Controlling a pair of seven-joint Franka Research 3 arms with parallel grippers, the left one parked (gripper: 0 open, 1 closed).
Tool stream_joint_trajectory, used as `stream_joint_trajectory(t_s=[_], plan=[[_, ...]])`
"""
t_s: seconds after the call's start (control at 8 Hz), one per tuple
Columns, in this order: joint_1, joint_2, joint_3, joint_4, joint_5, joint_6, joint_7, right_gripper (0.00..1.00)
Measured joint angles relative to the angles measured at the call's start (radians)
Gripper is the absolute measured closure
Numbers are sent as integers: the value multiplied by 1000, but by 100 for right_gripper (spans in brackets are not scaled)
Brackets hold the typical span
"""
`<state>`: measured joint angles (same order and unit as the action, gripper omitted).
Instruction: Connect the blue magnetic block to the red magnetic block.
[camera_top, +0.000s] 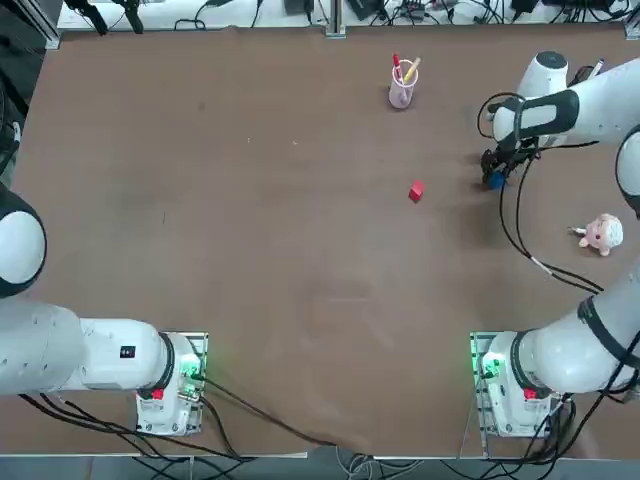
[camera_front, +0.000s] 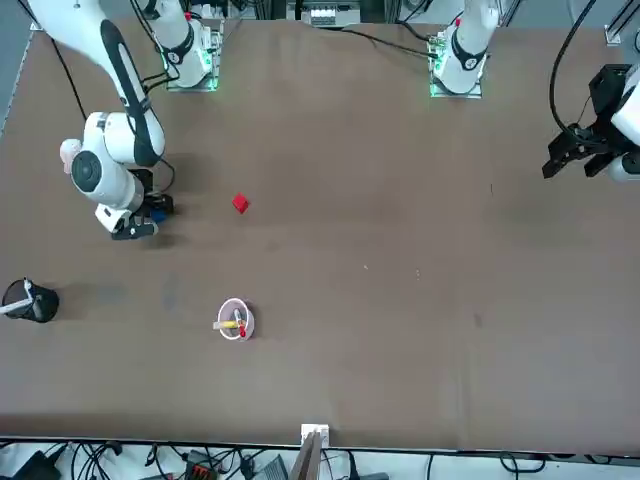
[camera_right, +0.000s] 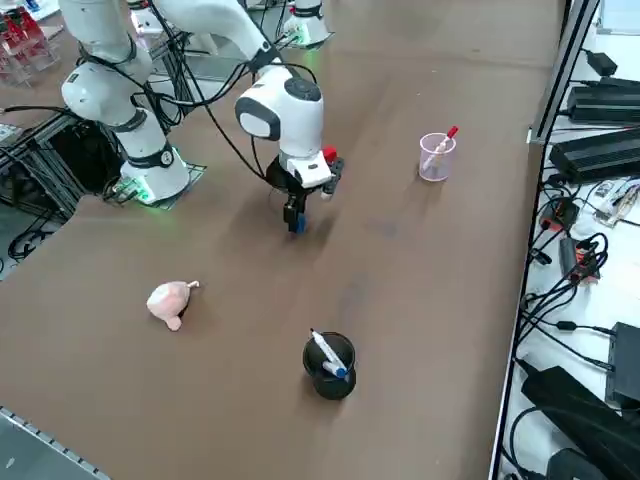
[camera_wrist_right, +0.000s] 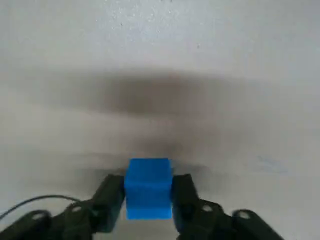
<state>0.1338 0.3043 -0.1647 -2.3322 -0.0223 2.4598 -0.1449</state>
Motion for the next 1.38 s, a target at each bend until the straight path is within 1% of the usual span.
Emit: stream_joint_trajectory(t_s=[0.12,0.38,0.75,1.12,1.25,1.38], plan=[[0,-2,0,2,0,1,0,53],[0,-1,0,14,0,5,0,53],[-1,11,0,69,0,5,0,53],[-1,72,0,116,1,6,1,53],[-1,81,-1,133,1,-2,1,52],[-2,91,-1,141,1,1,1,37]])
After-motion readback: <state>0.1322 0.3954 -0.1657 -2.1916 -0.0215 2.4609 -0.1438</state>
